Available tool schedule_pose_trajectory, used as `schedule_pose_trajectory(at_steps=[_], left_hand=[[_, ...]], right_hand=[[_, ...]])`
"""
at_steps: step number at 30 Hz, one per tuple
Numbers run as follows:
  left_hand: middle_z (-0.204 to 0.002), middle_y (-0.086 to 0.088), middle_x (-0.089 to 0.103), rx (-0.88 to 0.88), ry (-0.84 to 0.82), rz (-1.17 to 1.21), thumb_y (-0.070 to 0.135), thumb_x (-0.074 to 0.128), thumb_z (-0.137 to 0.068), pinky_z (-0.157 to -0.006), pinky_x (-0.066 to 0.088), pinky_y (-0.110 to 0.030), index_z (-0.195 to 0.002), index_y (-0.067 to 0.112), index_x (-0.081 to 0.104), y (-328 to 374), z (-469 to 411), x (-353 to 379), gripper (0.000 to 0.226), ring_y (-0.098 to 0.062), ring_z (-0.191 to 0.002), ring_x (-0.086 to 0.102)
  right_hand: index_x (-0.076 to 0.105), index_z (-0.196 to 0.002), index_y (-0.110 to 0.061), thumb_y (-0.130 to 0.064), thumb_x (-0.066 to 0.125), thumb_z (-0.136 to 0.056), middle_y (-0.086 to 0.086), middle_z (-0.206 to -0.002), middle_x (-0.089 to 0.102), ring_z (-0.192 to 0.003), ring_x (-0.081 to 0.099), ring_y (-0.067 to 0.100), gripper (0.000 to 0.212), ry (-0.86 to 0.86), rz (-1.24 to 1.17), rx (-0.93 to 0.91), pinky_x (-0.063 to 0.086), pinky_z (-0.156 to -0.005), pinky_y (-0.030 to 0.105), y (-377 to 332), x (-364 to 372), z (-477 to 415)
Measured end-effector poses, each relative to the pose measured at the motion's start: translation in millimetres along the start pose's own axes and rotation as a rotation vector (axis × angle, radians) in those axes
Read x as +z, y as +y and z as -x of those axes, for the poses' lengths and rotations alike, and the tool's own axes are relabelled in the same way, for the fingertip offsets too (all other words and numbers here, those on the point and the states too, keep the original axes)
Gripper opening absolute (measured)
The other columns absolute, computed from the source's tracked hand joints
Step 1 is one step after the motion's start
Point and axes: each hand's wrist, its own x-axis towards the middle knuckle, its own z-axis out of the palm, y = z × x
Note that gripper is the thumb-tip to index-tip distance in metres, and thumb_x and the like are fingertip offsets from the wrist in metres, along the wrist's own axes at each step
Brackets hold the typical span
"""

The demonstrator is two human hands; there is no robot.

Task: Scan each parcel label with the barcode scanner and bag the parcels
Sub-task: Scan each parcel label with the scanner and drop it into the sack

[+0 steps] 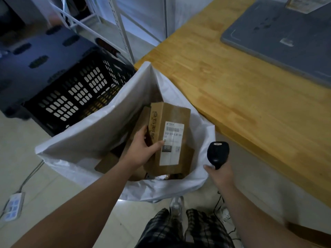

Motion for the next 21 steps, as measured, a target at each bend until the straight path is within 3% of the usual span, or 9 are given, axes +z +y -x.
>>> schedule_pose_trajectory(at_steps=[1, 2, 3, 6, 9, 13, 17, 19, 21], left_hand=[[-0.114, 0.026, 0.05, 0.004, -0.039, -0.059, 0.03, 0.075, -0.082, -0.092, 0.049, -0.026, -0.122, 0.045, 0.038, -3, -1, 4, 0.056, 0.004, -0.104, 0.053], [-0.113, 0.027, 0.048, 0.011, -0.071, -0.103, 0.029, 0.075, -0.082, -0.094, 0.047, -0.026, -0.123, 0.044, 0.037, -6, -2, 7, 0.058, 0.004, -0.103, 0.052], [-0.117, 0.023, 0.049, 0.005, -0.095, -0.135, 0.035, 0.076, -0.079, -0.098, 0.046, -0.03, -0.127, 0.041, 0.037, -7, -3, 7, 0.062, 0.0, -0.109, 0.051], [-0.134, 0.008, 0.046, -0.02, -0.046, -0.109, 0.056, 0.076, -0.067, -0.102, 0.047, -0.048, -0.14, 0.036, 0.036, -4, -10, 6, 0.086, -0.016, -0.124, 0.048], [-0.129, 0.005, 0.037, -0.024, 0.045, -0.111, 0.04, 0.075, -0.079, -0.105, 0.042, -0.054, -0.145, 0.031, 0.03, 14, -19, 6, 0.081, -0.024, -0.129, 0.041], [-0.119, 0.006, 0.034, 0.085, -0.081, -0.299, 0.042, 0.073, -0.079, -0.101, 0.041, -0.041, -0.15, 0.031, 0.025, 41, -26, -8, 0.086, -0.022, -0.122, 0.04], [-0.124, 0.001, 0.035, 0.117, -0.185, -0.583, 0.058, 0.06, -0.064, -0.105, 0.039, -0.04, -0.152, 0.025, 0.024, 51, -16, -18, 0.101, -0.023, -0.123, 0.039], [-0.123, 0.001, 0.035, 0.143, -0.164, -0.67, 0.06, 0.061, -0.066, -0.103, 0.041, -0.04, -0.152, 0.025, 0.023, 50, -10, -22, 0.1, -0.022, -0.121, 0.039], [-0.123, -0.001, 0.037, 0.191, -0.091, -0.776, 0.057, 0.066, -0.072, -0.101, 0.041, -0.039, -0.152, 0.026, 0.021, 48, -5, -28, 0.097, -0.022, -0.119, 0.039]], right_hand=[[0.057, -0.103, -0.006, 0.0, 0.072, -0.081, 0.01, -0.091, 0.063, -0.081, 0.06, 0.026, 0.027, -0.013, 0.003, 0.003, 0.043, -0.068, 0.031, 2, 0, 1], [0.052, -0.08, -0.011, 0.007, 0.066, -0.081, 0.008, -0.07, 0.056, -0.062, 0.052, 0.022, 0.023, -0.015, 0.001, 0.015, 0.036, -0.058, 0.028, 1, 0, 1], [0.041, -0.066, -0.015, 0.01, 0.061, -0.082, 0.005, -0.057, 0.044, -0.051, 0.041, 0.018, 0.036, -0.003, -0.008, 0.023, 0.028, -0.052, 0.025, -3, 0, -1], [0.034, -0.058, -0.022, 0.007, 0.06, -0.084, 0.0, -0.053, 0.035, -0.048, 0.035, 0.011, 0.047, -0.044, -0.086, -0.067, 0.023, -0.047, 0.024, -29, -4, 5], [0.037, -0.056, -0.019, 0.008, 0.062, -0.082, -0.001, -0.052, 0.038, -0.049, 0.039, 0.01, 0.045, -0.012, -0.184, -0.159, 0.029, -0.047, 0.021, -53, -18, 20], [0.049, -0.081, -0.011, 0.008, 0.061, -0.08, 0.0, -0.062, 0.047, -0.056, 0.047, 0.013, 0.023, 0.133, -0.341, -0.214, 0.034, -0.056, 0.024, -63, -47, 18], [0.05, -0.119, -0.014, 0.004, 0.064, -0.08, -0.001, -0.082, 0.055, -0.073, 0.054, 0.018, 0.044, 0.177, -0.213, -0.281, 0.04, -0.069, 0.028, -77, -48, 17], [0.042, -0.138, -0.013, 0.002, 0.063, -0.082, 0.002, -0.096, 0.06, -0.085, 0.058, 0.02, 0.061, 0.15, -0.154, -0.31, 0.046, -0.072, 0.031, -83, -38, 21], [0.038, -0.142, -0.013, 0.001, 0.062, -0.083, 0.008, -0.1, 0.065, -0.088, 0.063, 0.026, 0.065, 0.129, -0.093, -0.337, 0.051, -0.074, 0.036, -85, -27, 22]])
